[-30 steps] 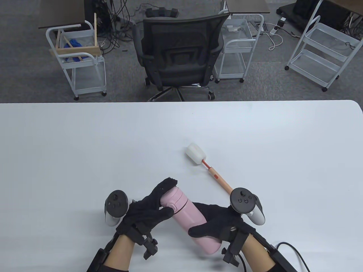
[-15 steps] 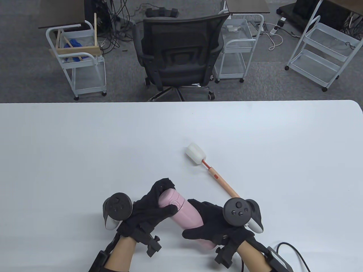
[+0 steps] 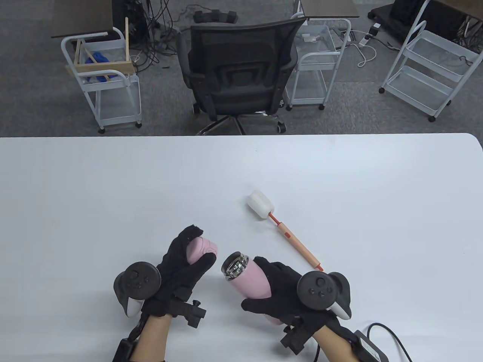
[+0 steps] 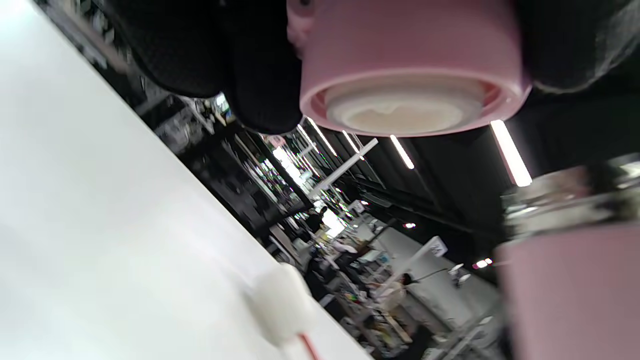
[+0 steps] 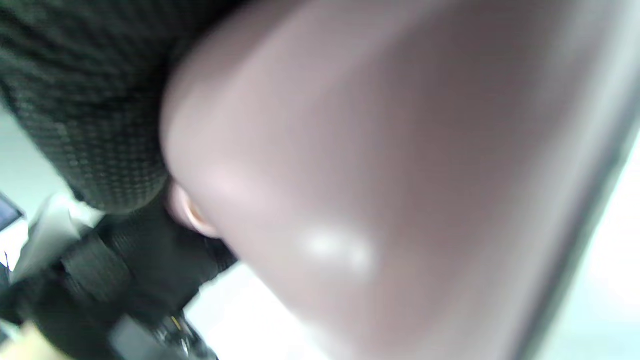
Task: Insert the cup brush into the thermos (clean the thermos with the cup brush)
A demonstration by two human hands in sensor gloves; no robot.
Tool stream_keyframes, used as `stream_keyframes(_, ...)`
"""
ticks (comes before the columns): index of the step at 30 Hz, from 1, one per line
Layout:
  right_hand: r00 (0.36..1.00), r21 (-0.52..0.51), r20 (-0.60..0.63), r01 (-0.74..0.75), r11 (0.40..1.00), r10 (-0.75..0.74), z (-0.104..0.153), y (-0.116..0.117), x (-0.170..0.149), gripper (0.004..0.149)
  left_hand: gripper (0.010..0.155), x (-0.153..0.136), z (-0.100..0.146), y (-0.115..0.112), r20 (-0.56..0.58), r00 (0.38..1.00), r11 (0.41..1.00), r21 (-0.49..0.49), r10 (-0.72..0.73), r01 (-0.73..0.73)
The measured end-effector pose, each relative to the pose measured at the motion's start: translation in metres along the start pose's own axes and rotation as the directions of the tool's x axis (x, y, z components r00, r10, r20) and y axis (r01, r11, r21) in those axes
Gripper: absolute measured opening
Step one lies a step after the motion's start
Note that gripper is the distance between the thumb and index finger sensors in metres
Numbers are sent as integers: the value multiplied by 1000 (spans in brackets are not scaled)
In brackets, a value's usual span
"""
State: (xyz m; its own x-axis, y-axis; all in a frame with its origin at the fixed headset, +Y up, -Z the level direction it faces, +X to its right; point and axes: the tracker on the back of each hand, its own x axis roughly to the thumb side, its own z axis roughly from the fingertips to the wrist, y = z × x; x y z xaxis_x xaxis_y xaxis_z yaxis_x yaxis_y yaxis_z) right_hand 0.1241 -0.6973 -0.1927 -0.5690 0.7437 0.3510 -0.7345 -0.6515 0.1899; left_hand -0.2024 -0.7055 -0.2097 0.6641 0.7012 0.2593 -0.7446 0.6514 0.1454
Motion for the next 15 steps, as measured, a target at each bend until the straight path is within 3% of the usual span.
stream_keyframes(5, 973, -115, -23, 224, 968, -228, -1, -25, -18, 88, 87, -9, -1, 4, -34, 935, 935, -14, -354, 354)
stream_keyframes(11, 895, -250, -41, 420, 872, -443, 0, -50, -47, 88, 87, -32, -3, 5, -121, 850, 858, -125, -512, 499)
stream_keyframes(15, 875, -294, -38, 452, 842, -483, 0, -58, -59, 87, 86, -43, -3, 6, -157, 785, 799, -179, -600, 575)
